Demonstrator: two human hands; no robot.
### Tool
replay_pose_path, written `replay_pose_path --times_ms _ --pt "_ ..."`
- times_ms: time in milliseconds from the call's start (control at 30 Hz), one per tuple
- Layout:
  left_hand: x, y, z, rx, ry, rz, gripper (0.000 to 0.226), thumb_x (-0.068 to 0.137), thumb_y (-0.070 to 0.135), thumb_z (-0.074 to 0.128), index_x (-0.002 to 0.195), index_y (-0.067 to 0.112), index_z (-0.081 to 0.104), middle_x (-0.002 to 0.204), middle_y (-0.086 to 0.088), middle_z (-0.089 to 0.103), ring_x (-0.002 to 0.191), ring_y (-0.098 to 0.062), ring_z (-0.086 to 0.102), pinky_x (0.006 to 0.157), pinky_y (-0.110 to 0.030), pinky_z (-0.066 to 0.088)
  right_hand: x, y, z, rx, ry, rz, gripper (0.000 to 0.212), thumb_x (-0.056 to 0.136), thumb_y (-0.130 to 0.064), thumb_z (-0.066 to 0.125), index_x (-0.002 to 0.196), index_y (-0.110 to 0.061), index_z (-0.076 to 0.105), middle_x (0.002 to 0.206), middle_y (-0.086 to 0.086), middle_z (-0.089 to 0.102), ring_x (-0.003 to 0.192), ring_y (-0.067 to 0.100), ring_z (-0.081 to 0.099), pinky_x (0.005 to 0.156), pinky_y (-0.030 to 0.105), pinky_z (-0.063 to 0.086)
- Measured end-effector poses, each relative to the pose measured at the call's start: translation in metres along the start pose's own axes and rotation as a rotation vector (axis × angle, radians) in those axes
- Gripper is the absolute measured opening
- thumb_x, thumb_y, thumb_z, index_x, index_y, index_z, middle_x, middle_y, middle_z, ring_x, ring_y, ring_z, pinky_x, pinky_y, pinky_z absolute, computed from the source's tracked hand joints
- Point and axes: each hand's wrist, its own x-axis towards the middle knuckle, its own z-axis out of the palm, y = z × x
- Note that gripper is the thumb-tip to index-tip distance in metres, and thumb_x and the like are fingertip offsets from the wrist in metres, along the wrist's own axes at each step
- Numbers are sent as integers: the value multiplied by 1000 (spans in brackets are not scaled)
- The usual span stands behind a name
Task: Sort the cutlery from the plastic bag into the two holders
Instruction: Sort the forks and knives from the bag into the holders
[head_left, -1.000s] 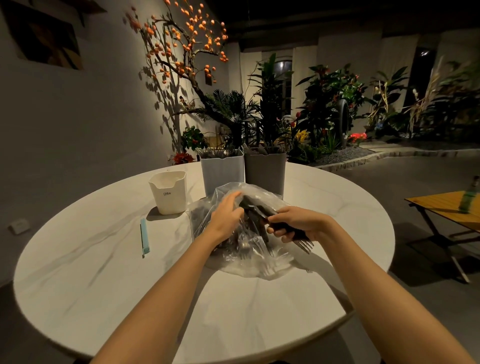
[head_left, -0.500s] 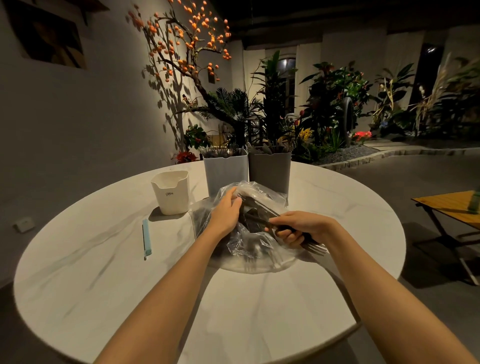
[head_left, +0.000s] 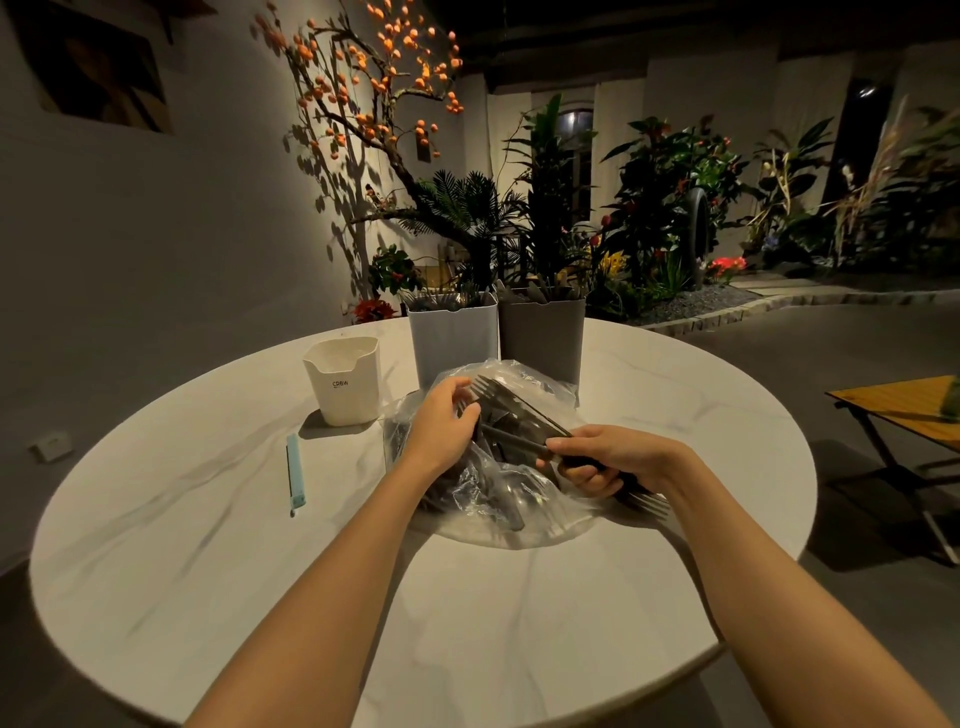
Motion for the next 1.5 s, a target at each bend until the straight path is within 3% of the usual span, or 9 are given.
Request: replay_pose_path --times_ms 267,433,600,767,867,967,1200,1367,1500 --pt "-7 12 -7 -148 41 62 49 91 -11 38 132 12 51 128 -3 56 120 -12 48 104 -26 37 -2 2 1 -121 -5 -27 16 100 -23 48 88 -13 52 59 0 36 45 8 27 39 16 23" --pt "-6 14 -7 -236 55 24 34 96 21 32 109 10 61 109 -5 64 105 -16 57 96 -29 45 -6 -1 2 -158 62 -90 23 100 -25 47 84 -9 44 58 -1 41 45 7 32 41 14 27" --pt "-5 2 -6 -41 87 -32 24 101 21 42 108 13 64 105 -2 68 102 -19 60 90 -34 47 -7 -3 -3 36 163 -202 28 101 -23 45 115 1 47 59 -1 40 47 8 31 41 15 29" --pt "-10 16 3 -31 87 21 34 100 43 33 85 32 62 84 13 69 98 -17 63 99 -43 42 -3 -4 4 6 164 -187 21 101 -25 45 97 -5 52 60 1 40 47 8 31 42 15 30" --pt "-12 26 7 -198 25 -10 12 100 31 46 95 24 55 83 12 67 93 -12 65 87 -26 51 -1 -4 6 70 141 -207 25 102 -25 42 108 -10 62 60 2 37 48 9 29 42 16 27" --pt "-12 31 6 -334 30 -49 17 99 28 50 105 13 55 86 7 69 86 -3 66 66 -6 43 3 -5 12 110 102 -209 35 103 -26 39 121 -4 58 59 1 38 48 9 30 43 16 30" --pt "-17 38 7 -506 -52 -23 20 99 13 51 108 1 64 90 -5 72 79 -8 71 69 -15 52 7 -8 19 201 51 -231 37 103 -31 36 118 -6 59 61 1 39 48 8 30 44 17 27" --pt "-16 41 2 -570 -20 -81 25 98 23 51 98 4 67 81 -2 69 66 -6 66 60 -14 49 5 -9 22 145 34 -227 37 103 -32 36 119 -7 59 59 1 38 45 8 29 41 16 28" --pt "-14 39 -2 -651 -52 -138 14 95 16 58 90 8 67 77 -7 67 56 -7 60 58 -16 50 7 -11 22 108 59 -212 43 102 -35 37 125 -4 56 61 1 43 46 8 31 42 16 29"
